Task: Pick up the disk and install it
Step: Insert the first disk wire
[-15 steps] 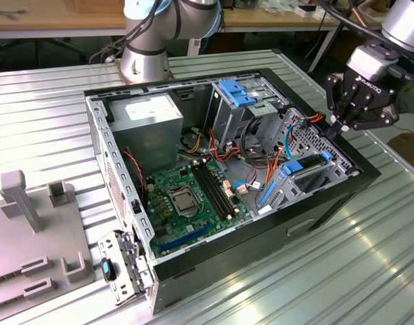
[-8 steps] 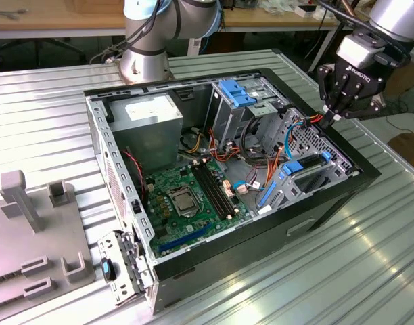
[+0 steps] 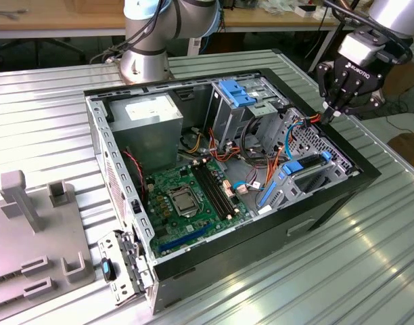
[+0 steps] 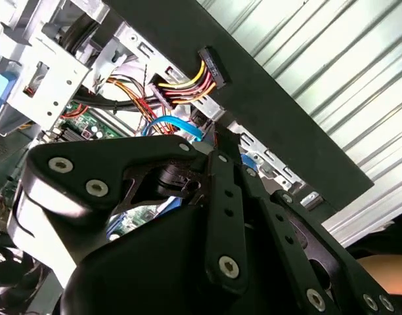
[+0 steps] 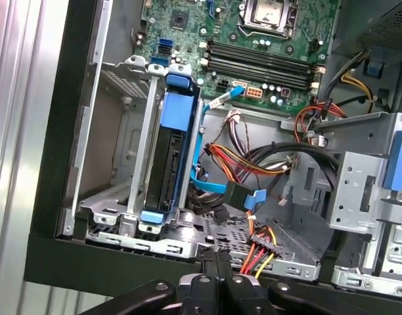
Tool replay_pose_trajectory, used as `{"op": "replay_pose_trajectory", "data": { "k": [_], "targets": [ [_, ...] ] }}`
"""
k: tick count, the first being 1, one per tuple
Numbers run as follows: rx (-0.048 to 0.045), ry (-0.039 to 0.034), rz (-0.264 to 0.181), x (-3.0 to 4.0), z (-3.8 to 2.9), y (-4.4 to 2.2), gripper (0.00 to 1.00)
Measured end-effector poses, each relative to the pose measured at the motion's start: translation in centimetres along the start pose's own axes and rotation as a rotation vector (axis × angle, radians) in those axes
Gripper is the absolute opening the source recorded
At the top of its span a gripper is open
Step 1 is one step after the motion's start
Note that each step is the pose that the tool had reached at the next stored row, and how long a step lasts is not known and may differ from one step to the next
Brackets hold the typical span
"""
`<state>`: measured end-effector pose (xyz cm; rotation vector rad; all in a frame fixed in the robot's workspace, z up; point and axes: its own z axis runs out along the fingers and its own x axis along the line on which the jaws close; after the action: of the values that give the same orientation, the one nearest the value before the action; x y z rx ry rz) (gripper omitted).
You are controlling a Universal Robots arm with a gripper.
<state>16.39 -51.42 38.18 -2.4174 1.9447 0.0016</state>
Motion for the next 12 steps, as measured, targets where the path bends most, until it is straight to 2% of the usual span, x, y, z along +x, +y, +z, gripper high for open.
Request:
{"op": "replay_pose_trajectory", "data": {
  "k": [7, 10, 12],
  "targets": [
    [-0.0036, -0.0041, -0.141, -0.05, 0.07, -0.03, 0.11],
    [-0.0043, -0.0055, -0.171, -0.1, 0.12, -0.27, 0.11],
    [-0.0045, -0.0053, -0.175, -0.22, 0.16, -0.9, 0.11]
  ]
}}
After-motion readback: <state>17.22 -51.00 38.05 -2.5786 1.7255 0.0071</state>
